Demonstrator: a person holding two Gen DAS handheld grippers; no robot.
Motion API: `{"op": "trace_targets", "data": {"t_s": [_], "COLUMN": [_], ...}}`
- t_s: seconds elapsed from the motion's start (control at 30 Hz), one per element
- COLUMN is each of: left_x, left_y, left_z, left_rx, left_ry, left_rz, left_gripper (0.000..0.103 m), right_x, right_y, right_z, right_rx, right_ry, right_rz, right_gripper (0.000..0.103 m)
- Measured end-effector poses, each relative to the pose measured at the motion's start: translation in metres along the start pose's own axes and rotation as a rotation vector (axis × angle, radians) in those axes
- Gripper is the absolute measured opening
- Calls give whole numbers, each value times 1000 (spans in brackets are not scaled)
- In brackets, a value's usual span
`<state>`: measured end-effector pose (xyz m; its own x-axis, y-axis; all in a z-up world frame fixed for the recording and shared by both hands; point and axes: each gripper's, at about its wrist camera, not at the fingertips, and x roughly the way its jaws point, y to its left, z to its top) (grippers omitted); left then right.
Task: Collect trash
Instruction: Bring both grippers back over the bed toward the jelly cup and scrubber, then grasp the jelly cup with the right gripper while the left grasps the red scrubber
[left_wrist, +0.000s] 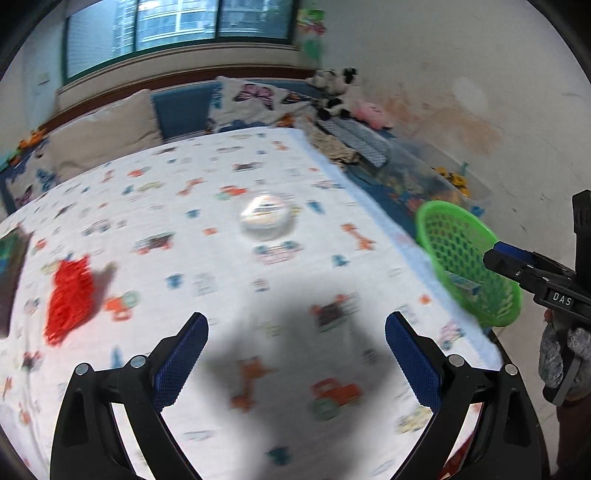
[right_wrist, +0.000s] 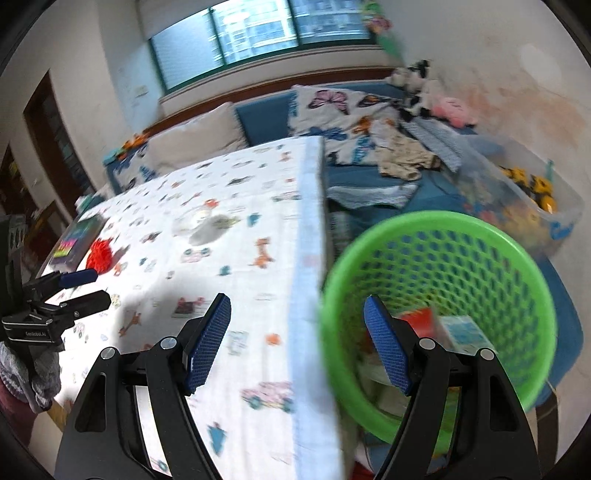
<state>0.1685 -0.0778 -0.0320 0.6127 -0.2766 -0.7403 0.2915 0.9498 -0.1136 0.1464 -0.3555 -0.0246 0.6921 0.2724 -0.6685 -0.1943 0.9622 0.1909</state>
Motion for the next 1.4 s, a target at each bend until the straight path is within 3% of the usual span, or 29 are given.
{"op": "trace_targets", "data": {"t_s": [0.3,0.7,1.17,1.4], "left_x": [-18,-35,-38,-23], "left_y": [64,120,170,187], "left_z": [-15,-26,-25,-19], "left_rx": [-88,-160,-194,-180], "left_ry": [-7,-25,-21,10], "left_rz": [92,158,226,258], "left_gripper": [94,93,93,93], "right_x": [50,121,185,204], "right_y": [63,119,150,152], "right_z": [22,49,68,72], "right_rx": [-107,-203,-263,-280], "right_ry": [49,108,153,152], "right_rz": [73,102,77,21], "right_gripper": [75,75,74,74]}}
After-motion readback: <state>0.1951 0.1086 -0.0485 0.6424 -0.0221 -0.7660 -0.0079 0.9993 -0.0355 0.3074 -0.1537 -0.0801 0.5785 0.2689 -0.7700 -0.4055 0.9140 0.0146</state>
